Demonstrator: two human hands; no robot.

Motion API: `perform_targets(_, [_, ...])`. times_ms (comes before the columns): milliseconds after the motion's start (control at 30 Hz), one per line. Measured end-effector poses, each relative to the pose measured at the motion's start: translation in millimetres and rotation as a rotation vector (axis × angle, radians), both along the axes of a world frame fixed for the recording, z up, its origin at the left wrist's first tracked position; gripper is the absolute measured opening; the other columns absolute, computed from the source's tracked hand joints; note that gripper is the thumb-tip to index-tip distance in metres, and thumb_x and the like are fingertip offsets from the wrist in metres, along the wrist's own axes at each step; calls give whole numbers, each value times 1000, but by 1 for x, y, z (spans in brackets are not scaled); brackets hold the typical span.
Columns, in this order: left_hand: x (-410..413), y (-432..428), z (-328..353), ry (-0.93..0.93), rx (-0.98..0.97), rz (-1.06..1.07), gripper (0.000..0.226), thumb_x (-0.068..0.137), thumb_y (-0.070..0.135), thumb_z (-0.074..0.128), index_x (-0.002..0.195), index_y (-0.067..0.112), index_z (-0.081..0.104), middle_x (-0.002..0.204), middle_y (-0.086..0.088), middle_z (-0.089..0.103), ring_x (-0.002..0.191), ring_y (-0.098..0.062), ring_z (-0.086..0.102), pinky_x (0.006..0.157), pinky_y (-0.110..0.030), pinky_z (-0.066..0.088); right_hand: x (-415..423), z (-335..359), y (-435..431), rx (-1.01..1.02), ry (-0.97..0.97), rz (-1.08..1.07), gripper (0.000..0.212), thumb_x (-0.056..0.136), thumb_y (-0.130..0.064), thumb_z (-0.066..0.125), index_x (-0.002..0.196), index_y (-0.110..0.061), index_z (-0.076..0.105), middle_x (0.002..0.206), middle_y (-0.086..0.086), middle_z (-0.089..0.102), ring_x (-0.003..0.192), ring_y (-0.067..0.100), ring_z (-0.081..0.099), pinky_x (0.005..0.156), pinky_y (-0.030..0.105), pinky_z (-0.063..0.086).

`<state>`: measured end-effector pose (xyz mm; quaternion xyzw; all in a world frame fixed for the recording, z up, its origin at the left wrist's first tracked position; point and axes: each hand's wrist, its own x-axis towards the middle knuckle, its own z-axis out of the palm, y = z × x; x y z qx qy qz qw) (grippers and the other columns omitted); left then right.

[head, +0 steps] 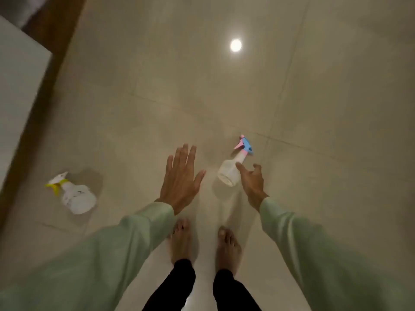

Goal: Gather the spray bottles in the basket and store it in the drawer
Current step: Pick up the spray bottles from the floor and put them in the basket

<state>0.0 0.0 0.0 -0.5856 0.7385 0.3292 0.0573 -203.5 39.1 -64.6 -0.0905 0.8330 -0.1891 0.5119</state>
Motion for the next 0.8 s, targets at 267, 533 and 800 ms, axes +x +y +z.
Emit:
perform_targets(267, [13,-2,-130,1,-8,10,71,102,45,38,158,20,4,168,-8,3,156,-24,0,126,-45,2,9,-124,-36,-1,-19,-235,52,86,-42,70,126,-15,51,117,8,66,101,30,68,94,48,56])
perform_targets(533, [45,20,-75,17,-9,131,71,102,46,37,159,20,2,168,-7,-1,156,-22,-3,127,-45,1,36,-58,-31,-90,-141,-177,15,76,-10,74,90,-10,67,82,7,69,59,18,66,50,28,56])
perform_targets(800, [123,101,62,18,-61,430,70,102,48,33,158,23,0,168,-3,-4,156,-20,-5,127,-44,1,126,103,0,-325,-297,178,28,79,-4,77,99,-20,65,89,-4,75,77,12,71,73,29,56])
